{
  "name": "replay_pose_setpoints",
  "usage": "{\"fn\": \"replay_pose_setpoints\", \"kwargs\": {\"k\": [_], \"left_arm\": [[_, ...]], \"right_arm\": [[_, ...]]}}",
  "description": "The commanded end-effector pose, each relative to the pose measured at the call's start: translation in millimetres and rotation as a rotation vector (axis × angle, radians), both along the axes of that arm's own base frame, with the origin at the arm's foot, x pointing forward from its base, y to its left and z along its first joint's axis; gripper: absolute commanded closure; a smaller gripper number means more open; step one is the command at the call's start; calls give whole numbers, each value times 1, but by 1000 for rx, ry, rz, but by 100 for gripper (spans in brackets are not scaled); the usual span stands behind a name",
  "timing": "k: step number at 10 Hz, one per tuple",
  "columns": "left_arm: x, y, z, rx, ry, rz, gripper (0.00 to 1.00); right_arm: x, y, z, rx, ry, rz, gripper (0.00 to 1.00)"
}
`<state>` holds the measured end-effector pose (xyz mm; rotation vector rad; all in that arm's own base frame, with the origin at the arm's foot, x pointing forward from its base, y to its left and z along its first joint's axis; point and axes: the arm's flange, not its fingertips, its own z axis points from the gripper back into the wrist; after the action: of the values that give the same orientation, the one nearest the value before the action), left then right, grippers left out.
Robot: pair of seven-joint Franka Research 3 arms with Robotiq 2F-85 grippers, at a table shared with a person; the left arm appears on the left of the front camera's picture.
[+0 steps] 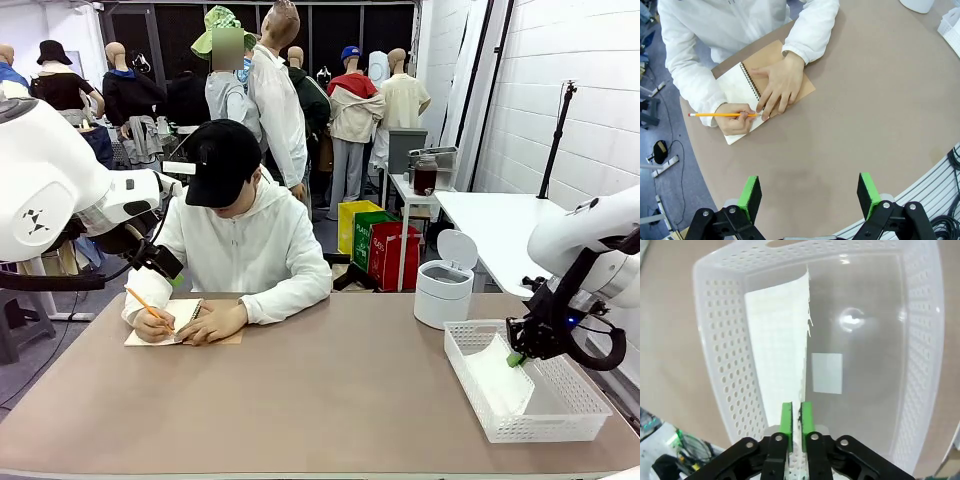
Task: Sort the paper based on its condition.
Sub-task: If a person hands you a paper, place it in the Organizing basket , and if it's crumpled, put it in the Trash can.
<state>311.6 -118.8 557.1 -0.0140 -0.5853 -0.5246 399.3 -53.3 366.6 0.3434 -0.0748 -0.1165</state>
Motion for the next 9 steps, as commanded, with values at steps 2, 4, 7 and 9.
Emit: {"fn": "replay_pose_setpoints", "kwargs": {"k": [2,4,7,9], "left_arm": [[0,1,0,-9,-2,0,0],[0,1,0,-9,-2,0,0],[0,1,0,-9,-2,0,0],[0,1,0,-9,-2,0,0]], "right_arm": [[12,6,11,-137,83,-108,33],[18,8,18,-192,122,-152,0],[23,11,37,-269,160,-209,0],[26,17,49,-290,156,-234,0]]}}
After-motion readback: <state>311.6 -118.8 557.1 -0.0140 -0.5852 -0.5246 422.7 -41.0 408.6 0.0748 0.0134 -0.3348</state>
